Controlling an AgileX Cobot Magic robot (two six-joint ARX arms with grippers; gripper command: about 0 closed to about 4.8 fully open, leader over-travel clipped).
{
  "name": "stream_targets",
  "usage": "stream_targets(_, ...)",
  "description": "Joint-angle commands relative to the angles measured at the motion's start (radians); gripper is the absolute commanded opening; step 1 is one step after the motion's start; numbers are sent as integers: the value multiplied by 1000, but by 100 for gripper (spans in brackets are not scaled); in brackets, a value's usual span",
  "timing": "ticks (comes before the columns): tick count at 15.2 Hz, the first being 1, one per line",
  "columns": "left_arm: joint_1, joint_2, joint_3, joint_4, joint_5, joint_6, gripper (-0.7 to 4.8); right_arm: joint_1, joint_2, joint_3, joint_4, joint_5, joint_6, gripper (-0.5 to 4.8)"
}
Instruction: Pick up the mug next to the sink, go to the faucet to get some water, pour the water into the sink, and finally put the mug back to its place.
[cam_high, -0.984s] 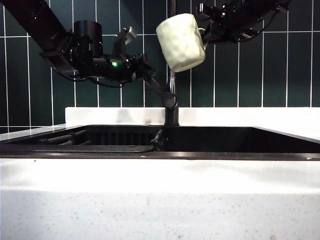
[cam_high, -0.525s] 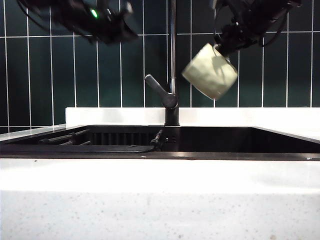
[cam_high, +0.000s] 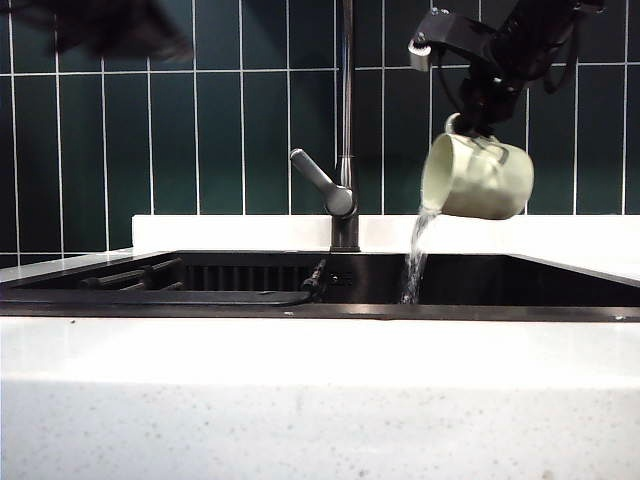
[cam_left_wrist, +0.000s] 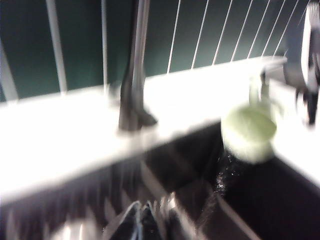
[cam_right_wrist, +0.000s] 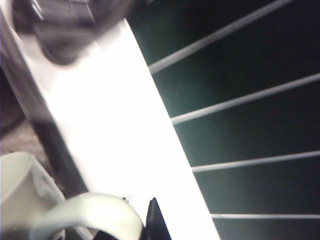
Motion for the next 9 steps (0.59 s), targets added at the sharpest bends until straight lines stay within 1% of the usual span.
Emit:
stream_targets(1,0,-179,-193,13,-60,-38,-6,3,-25,13,57,-3,-10,-1)
stream_targets(2,0,-292,-297,11,-82,-60,-6,13,-27,13,58,-2,-119,-1)
stream_targets(3,0,-366,-348,-13,-104,-59,-6,28,-27,13,62,15,-359,-1)
stream_targets(4,0,-403,-367,-39,-114,-60,-6,37,-27,13,78,26,-439,0)
stream_targets(6,0,-441,-372,-99,-121,-59,-6,41,-27,13,113,23,-459,1)
stream_targets(8,0,-478,-373,-138,-128,-58,-6,41,-28,12,99,24,-489,3)
stream_targets(9,0,-531,-381,-143,-175,-52,-6,41,-32,10,81,27,-489,3)
